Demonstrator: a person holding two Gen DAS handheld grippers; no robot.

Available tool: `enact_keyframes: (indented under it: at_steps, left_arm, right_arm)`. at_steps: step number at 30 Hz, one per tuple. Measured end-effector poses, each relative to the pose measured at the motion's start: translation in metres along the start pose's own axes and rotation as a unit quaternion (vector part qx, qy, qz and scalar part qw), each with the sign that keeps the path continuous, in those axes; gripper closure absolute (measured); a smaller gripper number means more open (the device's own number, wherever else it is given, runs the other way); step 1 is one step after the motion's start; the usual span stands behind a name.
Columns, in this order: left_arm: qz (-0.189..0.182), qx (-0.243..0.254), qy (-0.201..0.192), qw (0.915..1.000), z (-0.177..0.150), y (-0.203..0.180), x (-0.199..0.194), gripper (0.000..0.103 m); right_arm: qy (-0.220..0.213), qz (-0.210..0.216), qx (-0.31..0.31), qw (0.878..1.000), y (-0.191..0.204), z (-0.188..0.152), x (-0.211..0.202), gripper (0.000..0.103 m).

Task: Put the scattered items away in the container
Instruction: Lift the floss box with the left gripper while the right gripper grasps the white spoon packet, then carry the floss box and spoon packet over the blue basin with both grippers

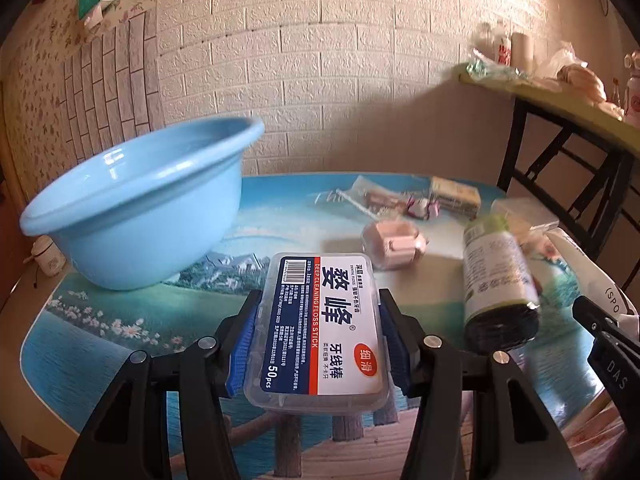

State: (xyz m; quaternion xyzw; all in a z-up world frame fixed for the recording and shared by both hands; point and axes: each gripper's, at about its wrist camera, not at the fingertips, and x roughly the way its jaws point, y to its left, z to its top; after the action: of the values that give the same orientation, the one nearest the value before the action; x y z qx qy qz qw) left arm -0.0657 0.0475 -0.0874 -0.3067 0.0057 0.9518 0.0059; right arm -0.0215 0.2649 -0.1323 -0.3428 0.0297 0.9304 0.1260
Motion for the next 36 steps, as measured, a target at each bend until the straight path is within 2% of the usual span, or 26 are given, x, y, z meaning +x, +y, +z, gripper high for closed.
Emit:
enact_keyframes:
  at_steps: [4, 10, 15, 21, 27, 33, 36]
  left_arm:
    - [-0.011, -0.006, -0.015, 0.9998, 0.008, 0.002, -0.015, 0.05]
    - [-0.021, -0.018, -0.028, 0.9992, 0.015, 0.01, -0.035, 0.05]
    - [-0.024, -0.039, -0.054, 0.9975, 0.027, 0.029, -0.062, 0.05]
    - [-0.009, -0.057, -0.08, 0.9951, 0.041, 0.06, -0.091, 0.05]
    - [0.015, -0.076, -0.08, 0.9938, 0.053, 0.096, -0.099, 0.05]
    - [0.032, -0.087, -0.061, 0.9938, 0.065, 0.13, -0.097, 0.05]
    - [0.041, -0.087, -0.053, 0.994, 0.075, 0.144, -0.095, 0.05]
  right_arm:
    - [-0.036, -0.009, -0.015, 0.999, 0.003, 0.006, -0.022, 0.072]
    - [-0.064, -0.006, -0.022, 0.998, 0.004, 0.008, -0.055, 0.073]
    - [-0.111, 0.026, -0.021, 0.993, 0.005, 0.014, -0.096, 0.073]
    - [-0.17, 0.058, -0.044, 0.983, 0.031, 0.029, -0.14, 0.073]
    - [-0.186, 0.104, -0.07, 0.975, 0.073, 0.046, -0.163, 0.072]
    - [-0.179, 0.133, -0.095, 0.97, 0.118, 0.061, -0.171, 0.072]
    - [-0.161, 0.147, -0.103, 0.97, 0.137, 0.069, -0.166, 0.072]
